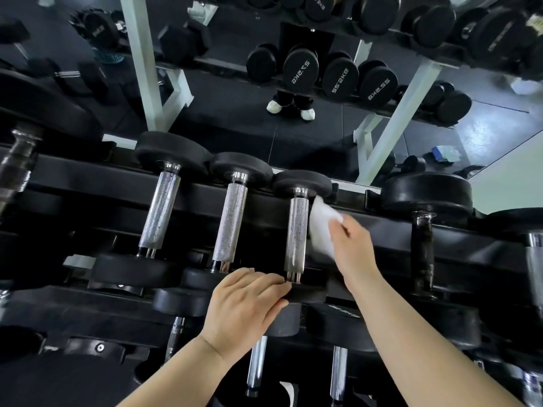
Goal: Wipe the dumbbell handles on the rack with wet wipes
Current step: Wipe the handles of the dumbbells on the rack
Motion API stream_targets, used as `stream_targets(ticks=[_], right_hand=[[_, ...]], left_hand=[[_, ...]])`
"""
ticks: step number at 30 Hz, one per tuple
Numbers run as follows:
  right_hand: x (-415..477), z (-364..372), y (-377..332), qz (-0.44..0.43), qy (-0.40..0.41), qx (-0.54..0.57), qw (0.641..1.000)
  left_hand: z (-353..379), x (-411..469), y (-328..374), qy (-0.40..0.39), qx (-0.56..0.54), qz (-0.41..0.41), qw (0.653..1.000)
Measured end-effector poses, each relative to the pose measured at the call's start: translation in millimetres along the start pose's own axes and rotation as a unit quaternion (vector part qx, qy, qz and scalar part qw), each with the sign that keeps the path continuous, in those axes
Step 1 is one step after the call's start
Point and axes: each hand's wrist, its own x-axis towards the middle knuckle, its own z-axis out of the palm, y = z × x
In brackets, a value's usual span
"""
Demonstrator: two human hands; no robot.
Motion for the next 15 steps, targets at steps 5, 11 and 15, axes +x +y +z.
stream_targets(ticks=[5, 11, 15], right_hand=[[4, 15, 3, -0.321, -0.184, -0.262, 0.891], [8, 9, 3, -0.426, -0.316, -0.477, 0.701], [36, 12, -12, -0.427, -0.244, -0.499, 0.714]], left_hand=[[-1, 1, 0, -0.007, 0.007, 0.004, 1.000], [-1, 0, 0, -0.001, 0.007, 0.006, 1.000], [-1, 0, 0, -0.001, 0.007, 0.004, 1.000]])
